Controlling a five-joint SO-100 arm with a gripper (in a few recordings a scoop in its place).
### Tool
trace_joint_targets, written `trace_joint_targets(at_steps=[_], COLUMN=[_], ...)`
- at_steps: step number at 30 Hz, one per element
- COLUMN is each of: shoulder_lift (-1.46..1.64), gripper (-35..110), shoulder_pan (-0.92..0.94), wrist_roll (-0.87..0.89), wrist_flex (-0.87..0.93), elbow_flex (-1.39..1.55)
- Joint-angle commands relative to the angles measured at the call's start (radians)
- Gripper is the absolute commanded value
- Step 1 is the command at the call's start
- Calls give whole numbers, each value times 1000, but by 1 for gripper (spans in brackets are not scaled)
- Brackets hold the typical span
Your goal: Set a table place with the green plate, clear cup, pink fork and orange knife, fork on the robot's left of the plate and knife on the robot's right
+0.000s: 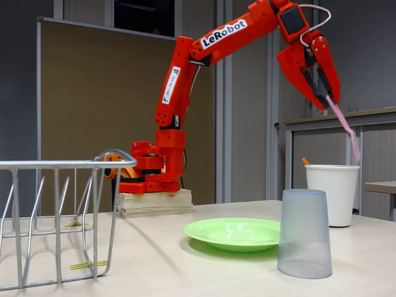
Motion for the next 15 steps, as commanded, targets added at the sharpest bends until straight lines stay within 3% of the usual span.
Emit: trace_joint_targets(at_steps=[1,6,15], shoulder_lift=[83,100,31], gripper=[0,0,0], shoulder_pan=[43,160,275], wrist_roll=[-38,-193,-98], wrist_flex=[11,-32,-141], elbow_flex=[-38,41,314])
